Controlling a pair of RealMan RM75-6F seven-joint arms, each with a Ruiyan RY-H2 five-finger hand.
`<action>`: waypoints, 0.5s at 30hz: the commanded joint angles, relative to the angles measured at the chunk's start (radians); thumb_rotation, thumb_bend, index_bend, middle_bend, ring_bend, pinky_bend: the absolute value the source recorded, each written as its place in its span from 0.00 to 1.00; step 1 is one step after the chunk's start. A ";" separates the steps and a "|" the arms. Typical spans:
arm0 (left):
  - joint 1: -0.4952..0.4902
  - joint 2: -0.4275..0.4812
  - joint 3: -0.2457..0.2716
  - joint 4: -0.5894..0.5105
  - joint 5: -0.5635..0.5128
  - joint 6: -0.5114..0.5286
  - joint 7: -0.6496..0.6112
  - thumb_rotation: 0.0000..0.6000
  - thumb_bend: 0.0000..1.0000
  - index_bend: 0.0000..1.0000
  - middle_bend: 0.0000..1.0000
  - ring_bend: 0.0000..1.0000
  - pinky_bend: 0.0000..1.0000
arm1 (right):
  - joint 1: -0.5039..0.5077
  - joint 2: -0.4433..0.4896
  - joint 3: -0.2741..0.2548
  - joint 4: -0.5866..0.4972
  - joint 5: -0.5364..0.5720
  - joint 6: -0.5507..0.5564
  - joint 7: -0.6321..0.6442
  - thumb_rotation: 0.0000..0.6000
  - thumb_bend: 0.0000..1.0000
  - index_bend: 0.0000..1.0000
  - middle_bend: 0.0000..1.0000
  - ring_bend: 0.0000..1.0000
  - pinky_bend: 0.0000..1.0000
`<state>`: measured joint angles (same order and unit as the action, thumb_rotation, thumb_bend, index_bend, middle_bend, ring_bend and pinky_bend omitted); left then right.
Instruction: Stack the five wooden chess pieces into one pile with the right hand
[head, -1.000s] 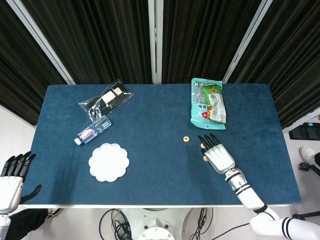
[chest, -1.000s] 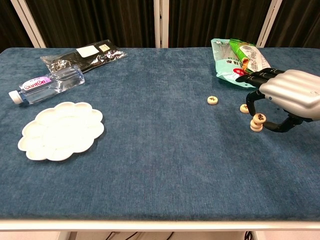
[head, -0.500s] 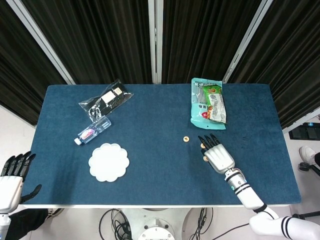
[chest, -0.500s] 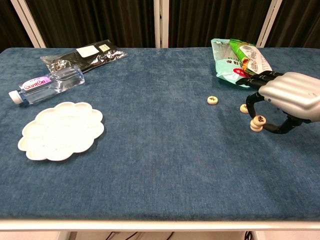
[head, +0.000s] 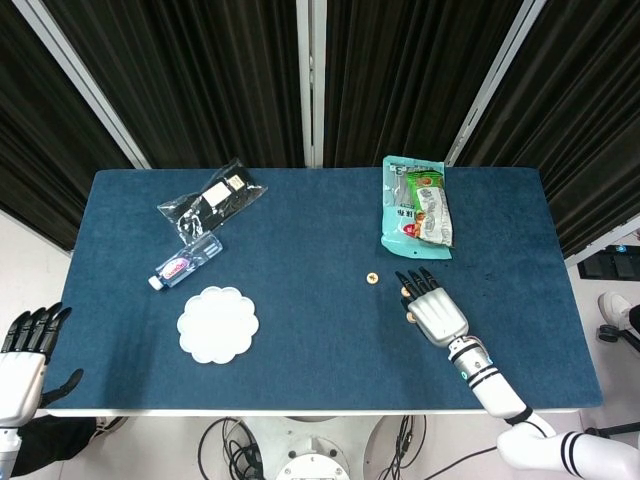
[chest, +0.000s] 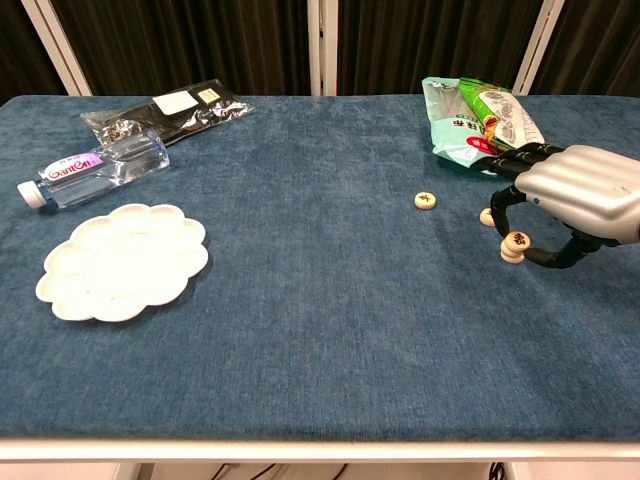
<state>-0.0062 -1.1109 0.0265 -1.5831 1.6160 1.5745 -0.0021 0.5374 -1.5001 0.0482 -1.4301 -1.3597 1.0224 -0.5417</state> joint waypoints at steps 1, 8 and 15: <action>0.000 0.000 0.000 0.000 0.000 0.000 -0.001 1.00 0.24 0.04 0.00 0.00 0.00 | 0.001 -0.001 0.000 0.001 0.003 0.000 -0.002 1.00 0.29 0.49 0.00 0.00 0.00; 0.001 0.000 0.000 0.001 0.001 0.002 -0.002 1.00 0.24 0.04 0.00 0.00 0.00 | 0.003 -0.003 -0.002 0.001 0.006 0.003 -0.004 1.00 0.29 0.45 0.00 0.00 0.00; 0.000 0.000 0.000 0.001 0.000 0.000 0.000 1.00 0.24 0.04 0.00 0.00 0.00 | 0.002 0.007 -0.004 -0.007 0.012 0.003 -0.002 1.00 0.28 0.31 0.00 0.00 0.00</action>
<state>-0.0063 -1.1109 0.0267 -1.5826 1.6163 1.5747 -0.0022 0.5394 -1.4937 0.0440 -1.4367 -1.3478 1.0260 -0.5436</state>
